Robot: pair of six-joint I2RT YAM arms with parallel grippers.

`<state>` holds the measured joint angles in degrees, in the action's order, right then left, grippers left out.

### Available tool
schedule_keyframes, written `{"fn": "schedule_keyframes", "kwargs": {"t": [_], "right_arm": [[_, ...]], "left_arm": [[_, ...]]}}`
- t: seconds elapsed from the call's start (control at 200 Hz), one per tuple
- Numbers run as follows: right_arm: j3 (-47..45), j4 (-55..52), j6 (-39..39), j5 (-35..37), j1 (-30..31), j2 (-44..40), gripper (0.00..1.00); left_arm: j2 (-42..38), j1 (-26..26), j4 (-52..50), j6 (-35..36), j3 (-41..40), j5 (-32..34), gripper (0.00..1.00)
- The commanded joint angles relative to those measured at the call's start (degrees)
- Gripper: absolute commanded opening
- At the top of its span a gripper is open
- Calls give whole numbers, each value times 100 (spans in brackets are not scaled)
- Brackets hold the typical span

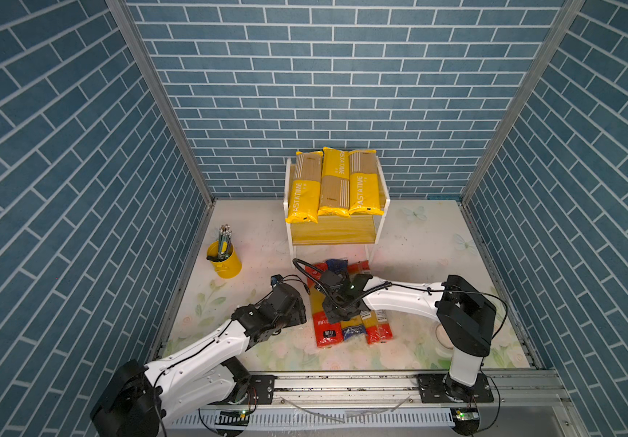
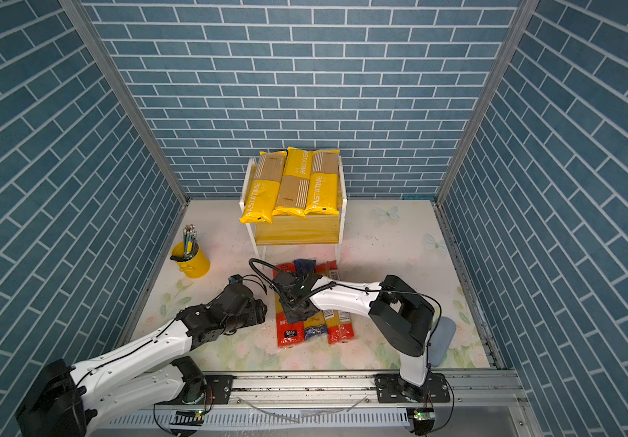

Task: Arrange pasta packages on shelves
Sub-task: Move the pasta bag to the center of the table.

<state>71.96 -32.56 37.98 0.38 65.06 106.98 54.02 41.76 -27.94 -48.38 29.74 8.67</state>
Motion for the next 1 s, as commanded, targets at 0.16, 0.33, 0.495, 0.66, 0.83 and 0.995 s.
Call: {"fn": "schedule_keyframes", "kwargs": {"t": [0.16,0.33,0.495,0.66,0.83,0.995], "right_arm": [[1551,-369,-844,-513,539,1260,31],[1786,-196,-949,-791,343,903,32],[1147,63,-1249,65,113,52,30],[478,871,-1851,1258,97,-134,15],[493,1703,-2075,1430,86,306,7],[1054,2039,-2253,1030,95,863,5]], "left_arm": [[-977,-475,-1881,334,768,1214,78],[-1271,-589,-2066,329,830,1175,78],[-1106,-560,-1708,355,750,827,76],[-579,278,-868,-196,410,528,75],[-476,986,-659,-884,-154,713,75],[-695,1395,-288,-1361,-632,627,73]]}}
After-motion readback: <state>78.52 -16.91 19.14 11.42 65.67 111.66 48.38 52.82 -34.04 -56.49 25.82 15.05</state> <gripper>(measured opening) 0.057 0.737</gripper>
